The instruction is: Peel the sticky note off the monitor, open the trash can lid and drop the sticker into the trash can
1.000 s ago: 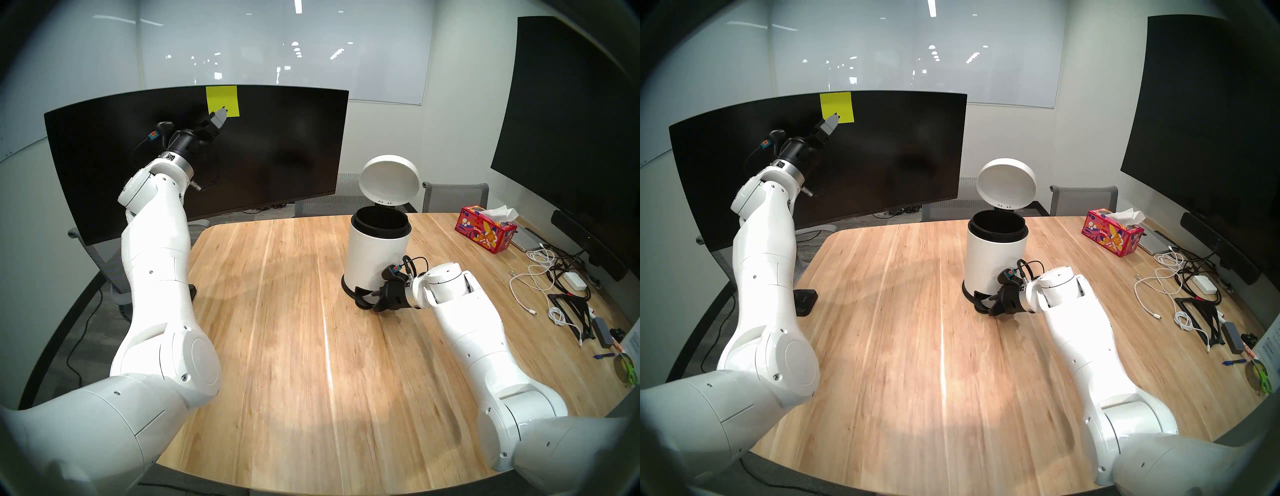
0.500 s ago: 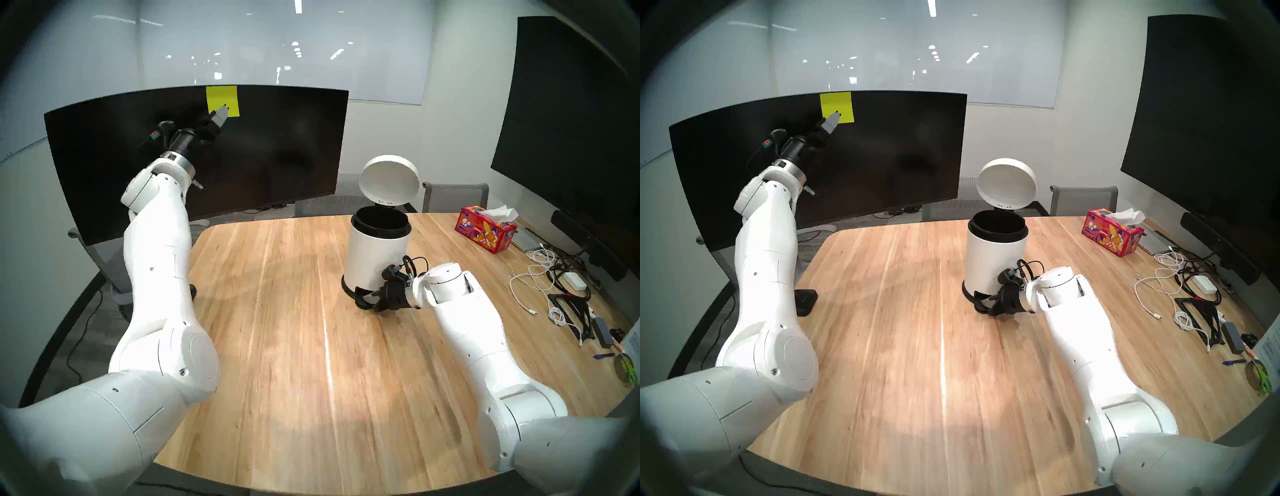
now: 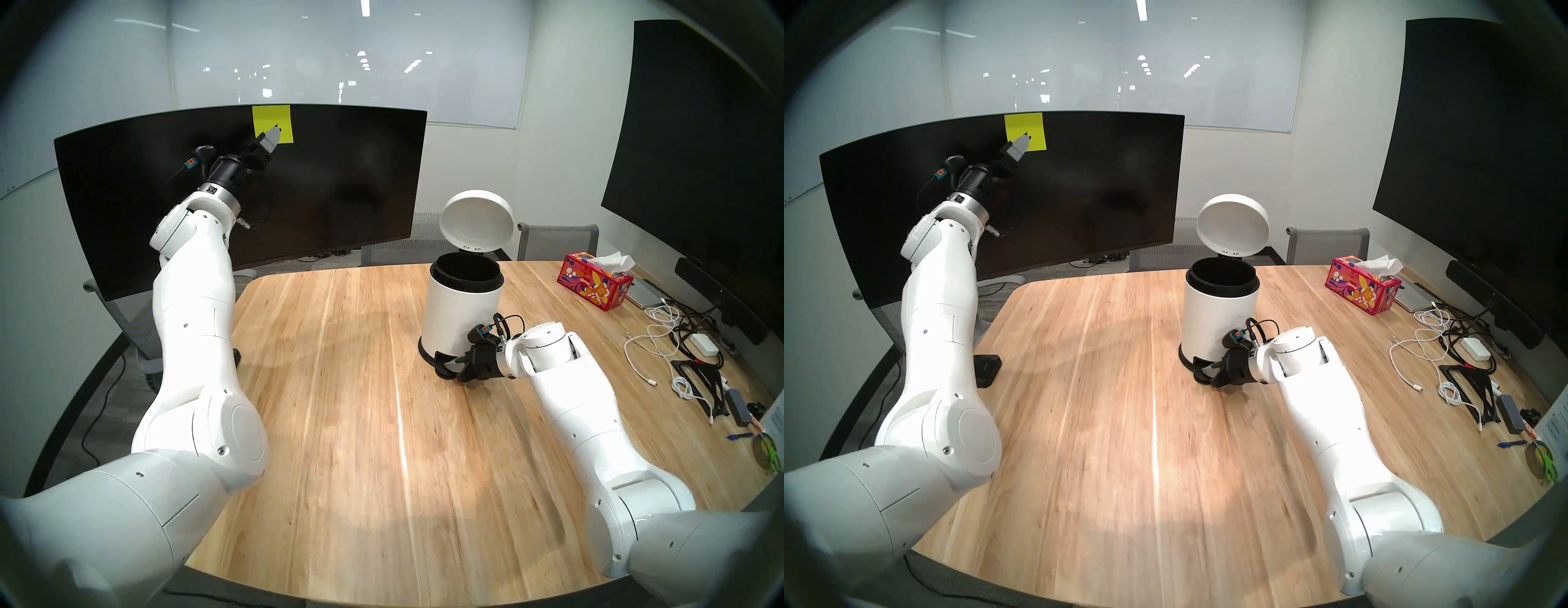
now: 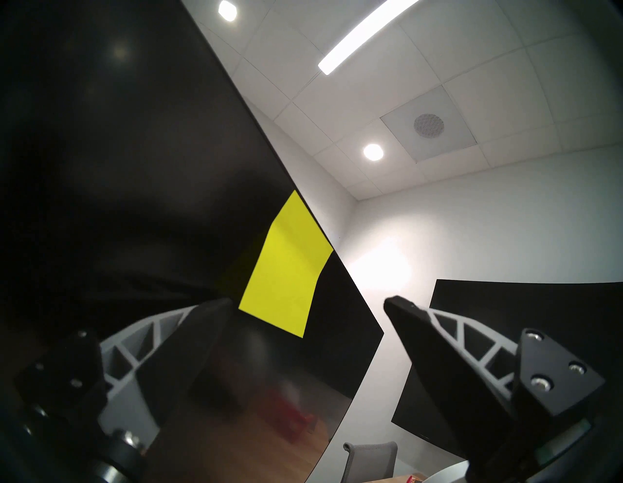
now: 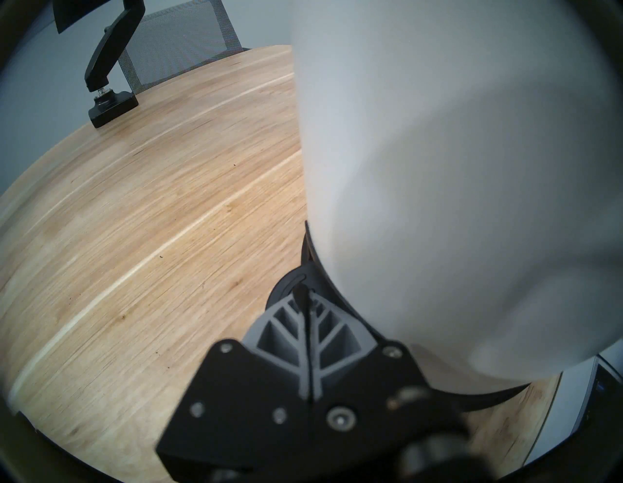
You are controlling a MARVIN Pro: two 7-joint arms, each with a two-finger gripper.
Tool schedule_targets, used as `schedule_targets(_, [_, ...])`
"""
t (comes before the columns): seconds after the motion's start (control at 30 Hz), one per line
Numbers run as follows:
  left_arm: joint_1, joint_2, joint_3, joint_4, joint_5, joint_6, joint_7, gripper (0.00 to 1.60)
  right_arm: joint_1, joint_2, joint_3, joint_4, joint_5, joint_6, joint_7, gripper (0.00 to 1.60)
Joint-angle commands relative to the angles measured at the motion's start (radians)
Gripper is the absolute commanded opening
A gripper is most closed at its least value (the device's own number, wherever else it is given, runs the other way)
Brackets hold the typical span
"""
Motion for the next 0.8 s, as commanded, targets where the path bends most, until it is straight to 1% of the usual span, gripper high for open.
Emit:
schedule_targets(0.0, [-0.034,0.003,-0.002,-0.008,-0.009,-0.010,-0.005,1.60,-0.004,0.007,0.001,0.002,-0.003,0.000,-0.003,0.00])
schedule_targets(0.3, [-0.037,0.006,-0.001,-0.013,-0.012,-0.007,-0.001,1.60,-0.004,0.007,0.001,0.002,-0.003,0.000,-0.003,0.00])
schedule_targets(0.77, [-0.072,0.004,0.010,0.023,-0.013,-0.013,0.011,1.60,-0.004,0.007,0.001,0.002,-0.003,0.000,-0.003,0.00])
